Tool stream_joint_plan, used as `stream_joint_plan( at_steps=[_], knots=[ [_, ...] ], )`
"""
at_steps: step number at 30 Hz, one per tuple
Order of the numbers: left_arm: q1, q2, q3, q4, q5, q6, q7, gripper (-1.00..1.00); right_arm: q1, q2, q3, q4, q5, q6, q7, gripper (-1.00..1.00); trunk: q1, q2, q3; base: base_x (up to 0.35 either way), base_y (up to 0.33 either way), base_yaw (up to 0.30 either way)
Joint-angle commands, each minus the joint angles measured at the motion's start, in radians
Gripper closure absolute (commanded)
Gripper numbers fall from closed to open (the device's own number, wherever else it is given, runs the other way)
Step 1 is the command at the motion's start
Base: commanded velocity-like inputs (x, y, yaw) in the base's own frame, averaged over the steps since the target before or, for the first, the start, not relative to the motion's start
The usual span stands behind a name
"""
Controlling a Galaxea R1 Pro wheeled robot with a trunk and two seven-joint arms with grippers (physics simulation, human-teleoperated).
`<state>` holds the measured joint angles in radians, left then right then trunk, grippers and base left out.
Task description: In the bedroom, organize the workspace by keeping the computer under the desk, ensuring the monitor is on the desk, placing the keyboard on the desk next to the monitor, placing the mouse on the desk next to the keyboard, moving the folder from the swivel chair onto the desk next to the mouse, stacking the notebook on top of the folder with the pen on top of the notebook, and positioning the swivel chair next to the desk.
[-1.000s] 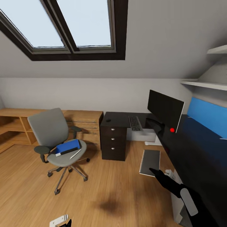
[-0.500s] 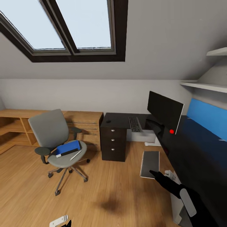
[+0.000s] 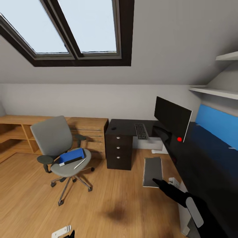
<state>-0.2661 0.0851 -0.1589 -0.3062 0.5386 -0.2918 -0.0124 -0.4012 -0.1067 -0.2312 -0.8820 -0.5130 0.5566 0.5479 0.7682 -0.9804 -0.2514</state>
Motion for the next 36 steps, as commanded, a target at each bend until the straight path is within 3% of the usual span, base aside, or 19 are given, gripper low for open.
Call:
stream_joint_plan(
  at_steps=[1, 6, 14, 19, 36],
  knots=[
    [-0.001, 0.001, -0.008, 0.001, 0.011, -0.019, -0.002, -1.0, -0.001, -0.001, 0.005, 0.0, -0.001, 0.006, 0.036, 1.0, -0.004, 0.006, 0.002, 0.0, 0.0, 0.0],
    [-0.001, 0.0, -0.008, 0.007, 0.011, -0.061, -0.003, -1.0, -0.001, -0.003, 0.013, 0.001, 0.0, 0.009, 0.105, 1.0, -0.023, 0.041, 0.018, 0.0, 0.0, 0.0],
    [-0.001, -0.003, -0.008, 0.015, 0.01, -0.079, -0.003, -1.0, -0.001, -0.006, 0.018, 0.0, 0.0, 0.019, 0.128, 1.0, -0.054, 0.097, 0.043, 0.0, 0.0, 0.0],
    [-0.001, -0.004, -0.008, 0.016, 0.01, -0.08, -0.003, -1.0, -0.001, -0.035, 0.014, 0.007, -0.007, 0.019, 0.129, 1.0, -0.073, 0.132, 0.058, 0.0, 0.0, 0.0],
    [-0.001, -0.004, -0.008, 0.016, 0.011, -0.081, -0.003, -1.0, -0.001, -0.041, 0.013, 0.038, -0.013, 0.008, 0.135, 1.0, -0.073, 0.132, 0.058, 0.0, 0.0, 0.0]
  ],
)
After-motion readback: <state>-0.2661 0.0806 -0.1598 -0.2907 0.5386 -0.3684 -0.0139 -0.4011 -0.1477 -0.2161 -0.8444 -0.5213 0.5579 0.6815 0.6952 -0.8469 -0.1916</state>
